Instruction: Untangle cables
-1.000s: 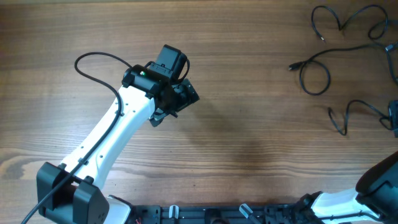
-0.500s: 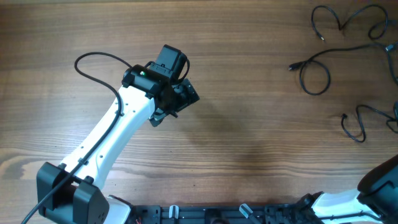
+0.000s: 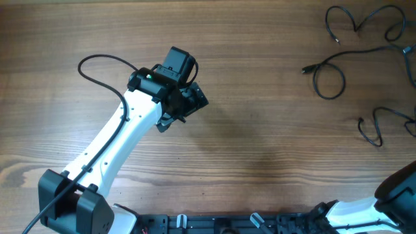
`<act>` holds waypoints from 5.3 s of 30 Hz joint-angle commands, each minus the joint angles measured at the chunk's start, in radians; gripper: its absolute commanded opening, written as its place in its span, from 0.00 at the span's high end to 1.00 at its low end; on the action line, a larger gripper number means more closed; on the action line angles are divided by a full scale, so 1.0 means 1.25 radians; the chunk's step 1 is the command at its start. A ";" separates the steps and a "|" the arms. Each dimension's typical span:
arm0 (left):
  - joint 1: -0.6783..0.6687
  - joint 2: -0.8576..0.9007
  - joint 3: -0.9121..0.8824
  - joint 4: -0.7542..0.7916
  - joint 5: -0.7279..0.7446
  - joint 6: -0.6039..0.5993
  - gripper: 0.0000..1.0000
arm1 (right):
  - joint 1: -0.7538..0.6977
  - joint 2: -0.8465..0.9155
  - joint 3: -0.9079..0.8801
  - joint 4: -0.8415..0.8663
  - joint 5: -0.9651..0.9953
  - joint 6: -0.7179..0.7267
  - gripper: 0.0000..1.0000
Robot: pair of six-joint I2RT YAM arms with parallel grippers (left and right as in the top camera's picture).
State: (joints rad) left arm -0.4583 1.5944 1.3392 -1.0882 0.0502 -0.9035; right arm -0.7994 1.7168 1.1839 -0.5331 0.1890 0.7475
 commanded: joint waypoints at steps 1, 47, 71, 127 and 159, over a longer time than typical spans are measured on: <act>-0.005 0.005 0.000 0.000 -0.015 0.004 0.00 | 0.009 0.012 0.001 0.014 -0.053 -0.022 0.85; -0.005 0.005 0.000 0.018 -0.033 0.007 0.00 | 0.017 -0.080 -0.182 0.176 -0.482 0.282 0.83; -0.005 0.005 0.000 0.018 -0.033 0.007 0.00 | 0.017 -0.320 -0.086 -0.107 -0.398 -0.117 0.00; -0.005 0.005 0.000 0.021 -0.035 0.007 0.00 | 0.620 -0.736 -0.090 -0.749 -0.427 -0.472 0.00; -0.005 0.005 0.000 0.021 -0.035 0.007 0.00 | 0.689 -1.217 -0.718 0.236 -0.400 -0.573 0.00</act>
State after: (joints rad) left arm -0.4583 1.5944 1.3392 -1.0618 0.0238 -0.9035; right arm 0.0566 0.2512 0.3458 -0.2844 -0.3126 0.0589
